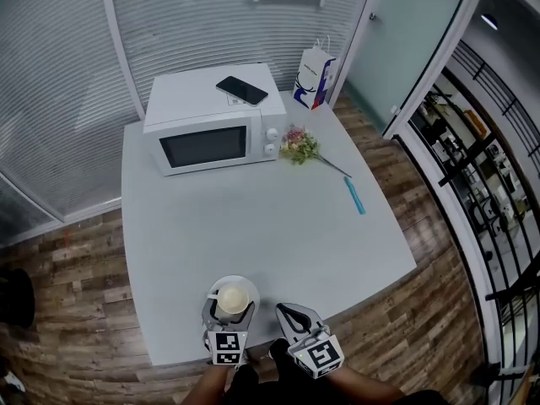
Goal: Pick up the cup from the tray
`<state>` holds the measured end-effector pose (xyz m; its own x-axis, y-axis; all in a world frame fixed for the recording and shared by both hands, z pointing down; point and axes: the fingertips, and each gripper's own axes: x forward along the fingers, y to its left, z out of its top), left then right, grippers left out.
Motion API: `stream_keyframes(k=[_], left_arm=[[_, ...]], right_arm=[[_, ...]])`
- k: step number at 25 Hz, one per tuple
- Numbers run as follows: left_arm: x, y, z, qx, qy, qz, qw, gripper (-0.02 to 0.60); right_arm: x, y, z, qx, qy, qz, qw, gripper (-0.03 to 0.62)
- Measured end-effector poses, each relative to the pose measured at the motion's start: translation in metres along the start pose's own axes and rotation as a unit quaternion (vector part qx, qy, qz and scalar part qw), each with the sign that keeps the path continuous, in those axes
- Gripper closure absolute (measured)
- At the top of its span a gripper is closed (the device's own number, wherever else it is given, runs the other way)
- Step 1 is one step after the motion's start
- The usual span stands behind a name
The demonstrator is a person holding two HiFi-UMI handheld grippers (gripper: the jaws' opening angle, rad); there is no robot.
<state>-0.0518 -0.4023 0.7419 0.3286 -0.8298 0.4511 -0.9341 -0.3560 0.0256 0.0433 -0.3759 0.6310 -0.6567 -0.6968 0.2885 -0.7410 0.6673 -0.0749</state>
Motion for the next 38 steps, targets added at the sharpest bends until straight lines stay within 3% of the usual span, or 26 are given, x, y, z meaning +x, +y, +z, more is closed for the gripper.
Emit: stream_keyframes(k=[18,29,38], left_arm=[[-0.093,0.008,0.091,-0.014,-0.095,-0.007,0.9953,0.166],[-0.129,0.018,0.102,-0.015,-0.122,0.003,0.9925,0.164],[-0.133,0.025,0.106,-0.016,-0.128,0.001,0.9917,0.164]], right_arm=[[0.001,0.020,0.036,-0.014,-0.057,-0.024,0.998,0.589],[0.001,0.045,0.081,-0.043,-0.098,-0.028,0.994,0.589],[0.004,0.050,0.090,-0.050,-0.103,-0.031,0.993,0.589]])
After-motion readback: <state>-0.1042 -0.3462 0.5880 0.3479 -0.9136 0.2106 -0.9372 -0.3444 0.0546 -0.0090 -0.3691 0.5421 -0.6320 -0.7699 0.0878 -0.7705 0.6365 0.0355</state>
